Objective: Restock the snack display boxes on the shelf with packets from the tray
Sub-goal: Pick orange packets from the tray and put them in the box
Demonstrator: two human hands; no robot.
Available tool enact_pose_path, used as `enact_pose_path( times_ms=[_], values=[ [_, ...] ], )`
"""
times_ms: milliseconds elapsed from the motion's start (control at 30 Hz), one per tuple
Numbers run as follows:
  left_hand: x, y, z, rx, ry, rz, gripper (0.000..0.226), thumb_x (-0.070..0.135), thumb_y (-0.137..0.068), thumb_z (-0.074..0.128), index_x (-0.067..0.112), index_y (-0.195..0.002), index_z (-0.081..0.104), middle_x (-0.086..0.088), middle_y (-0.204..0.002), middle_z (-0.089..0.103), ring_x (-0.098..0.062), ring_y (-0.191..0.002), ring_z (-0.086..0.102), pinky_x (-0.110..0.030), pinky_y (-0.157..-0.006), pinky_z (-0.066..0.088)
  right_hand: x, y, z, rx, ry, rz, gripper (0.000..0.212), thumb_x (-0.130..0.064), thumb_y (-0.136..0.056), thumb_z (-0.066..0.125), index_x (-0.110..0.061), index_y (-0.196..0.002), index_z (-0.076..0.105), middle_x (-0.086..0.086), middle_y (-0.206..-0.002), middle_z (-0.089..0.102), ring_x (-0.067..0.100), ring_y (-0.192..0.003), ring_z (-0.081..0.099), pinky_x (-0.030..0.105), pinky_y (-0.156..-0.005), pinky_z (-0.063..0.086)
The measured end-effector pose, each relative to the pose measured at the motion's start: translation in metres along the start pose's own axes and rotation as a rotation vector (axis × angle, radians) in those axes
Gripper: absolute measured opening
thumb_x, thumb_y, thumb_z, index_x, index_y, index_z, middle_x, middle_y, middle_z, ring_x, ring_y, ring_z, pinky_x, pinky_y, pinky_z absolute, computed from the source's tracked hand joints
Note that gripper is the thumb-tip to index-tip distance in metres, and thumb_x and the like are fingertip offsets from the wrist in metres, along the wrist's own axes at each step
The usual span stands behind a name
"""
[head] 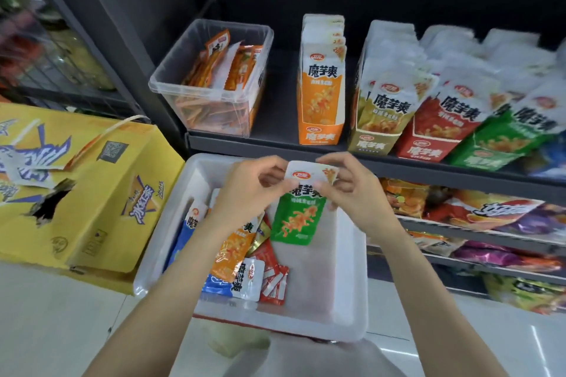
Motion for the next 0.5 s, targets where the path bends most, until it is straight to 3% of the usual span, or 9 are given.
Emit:
enact_pose_path(
  times_ms=[67, 133, 233, 333, 400, 500],
  values=[
    [0.019, -0.002, 0.004, 0.013, -0.063, 0.089, 0.014, 0.021, -0.078, 0.076, 0.018, -0.091, 0.070, 0.013, -0.082, 0.071, 0.000, -0.073, 0.065, -0.011, -0.067, 0.049, -0.005, 0.003, -0.011, 0.025, 0.043, -0.009, 0.013, -0.014, -0.087, 0.067, -0.022, -0.095, 0.061, -0.007, -0.088, 0.071, 0.004, -0.069, 0.067, 0.025, -0.052, 0.054],
    [0.078, -0.021, 0.070, -0.076, -0.115, 0.261, 0.015, 0.026, -0.080, 0.074, 0.022, -0.094, 0.069, 0.017, -0.082, 0.069, 0.003, -0.075, 0.064, -0.015, -0.071, 0.051, -0.004, 0.039, -0.102, 0.281, 0.045, -0.029, 0.009, -0.013, -0.088, 0.066, -0.020, -0.090, 0.062, -0.008, -0.082, 0.071, 0.005, -0.071, 0.069, 0.024, -0.056, 0.056],
    [0.112, -0.021, 0.069, 0.136, -0.239, 0.504, 0.018, 0.030, -0.086, 0.065, 0.020, -0.100, 0.069, 0.011, -0.092, 0.070, -0.002, -0.086, 0.065, -0.028, -0.075, 0.054, -0.009, 0.059, -0.143, 0.476, 0.100, -0.057, 0.008, -0.017, -0.090, 0.063, -0.021, -0.094, 0.058, -0.014, -0.081, 0.069, -0.001, -0.068, 0.068, 0.020, -0.054, 0.053],
    [0.144, -0.019, 0.094, 0.235, -0.256, 0.704, 0.018, 0.023, -0.087, 0.063, 0.012, -0.099, 0.070, 0.003, -0.095, 0.071, -0.012, -0.089, 0.064, -0.028, -0.076, 0.051, -0.025, 0.104, -0.208, 0.831, 0.237, -0.176, 0.008, -0.030, -0.093, 0.058, -0.026, -0.098, 0.053, -0.027, -0.079, 0.065, -0.007, -0.069, 0.067, 0.024, -0.058, 0.056],
    [0.162, -0.022, 0.124, 0.190, -0.273, 0.779, 0.018, 0.019, -0.086, 0.061, 0.010, -0.099, 0.070, 0.000, -0.096, 0.071, -0.015, -0.092, 0.063, -0.028, -0.080, 0.049, -0.037, 0.131, -0.243, 1.027, 0.295, -0.264, 0.008, -0.037, -0.095, 0.055, -0.036, -0.092, 0.047, -0.027, -0.081, 0.065, -0.004, -0.074, 0.067, 0.023, -0.062, 0.057],
    [0.172, -0.036, 0.179, 0.059, -0.418, 0.812, 0.028, 0.024, -0.086, 0.056, 0.013, -0.109, 0.067, -0.001, -0.106, 0.068, -0.020, -0.102, 0.058, -0.032, -0.085, 0.045, -0.048, 0.144, -0.283, 1.167, 0.370, -0.328, 0.010, -0.036, -0.097, 0.054, -0.039, -0.094, 0.045, -0.009, -0.083, 0.064, -0.008, -0.074, 0.065, 0.018, -0.061, 0.053]
  ],
)
Point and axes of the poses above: each hand's wrist, its own y-axis away from the middle knuckle, its own z-axis out of the palm, x = y × z, the point moved 9 cm from there along -y, towards the middle knuckle
